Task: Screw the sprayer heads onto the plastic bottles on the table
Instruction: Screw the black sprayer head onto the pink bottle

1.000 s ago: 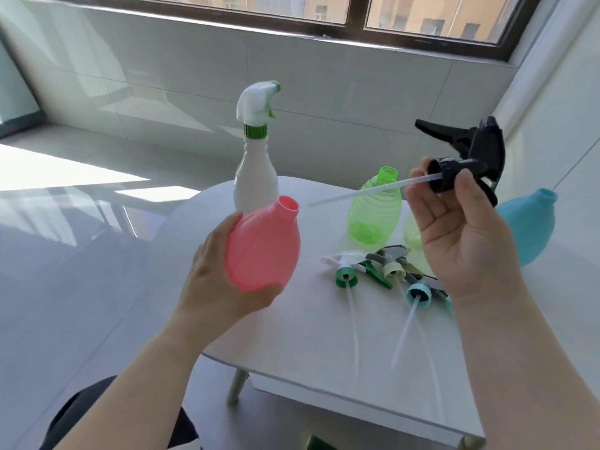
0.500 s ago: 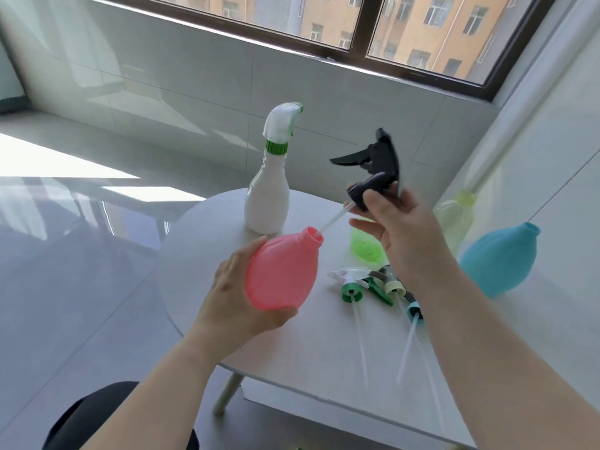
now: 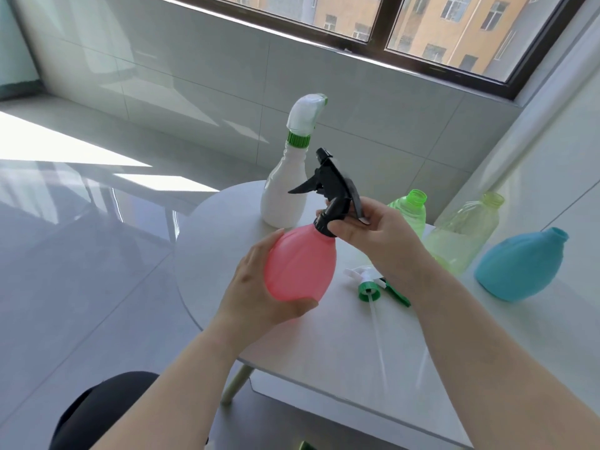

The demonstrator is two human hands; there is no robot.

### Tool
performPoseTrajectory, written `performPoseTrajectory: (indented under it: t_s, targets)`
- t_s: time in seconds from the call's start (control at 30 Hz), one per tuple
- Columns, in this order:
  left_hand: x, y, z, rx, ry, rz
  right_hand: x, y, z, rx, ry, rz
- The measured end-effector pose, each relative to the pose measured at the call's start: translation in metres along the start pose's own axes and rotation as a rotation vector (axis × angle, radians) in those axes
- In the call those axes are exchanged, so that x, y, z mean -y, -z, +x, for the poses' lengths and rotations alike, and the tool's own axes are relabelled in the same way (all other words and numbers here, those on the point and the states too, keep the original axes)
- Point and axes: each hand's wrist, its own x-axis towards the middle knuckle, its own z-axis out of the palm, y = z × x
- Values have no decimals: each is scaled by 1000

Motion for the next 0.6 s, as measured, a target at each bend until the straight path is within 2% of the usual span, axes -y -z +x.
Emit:
performPoseTrajectory:
  t_s: [0.1, 0.2, 0.33, 0.5, 0.6]
  targets:
    - [0, -1, -1, -5, 2, -21, -3, -6, -1, -28, 35, 14]
    - [2, -2, -2, -11, 19, -34, -9, -16, 0, -127, 44, 48]
    - [3, -1, -3, -8, 42, -49, -15, -30, 4, -246, 29, -75]
    - [4, 2, -3, 4, 62, -73, -9, -27, 0, 24, 75, -91]
    - [4, 1, -3, 15, 82, -76, -8, -21, -1, 65, 70, -97]
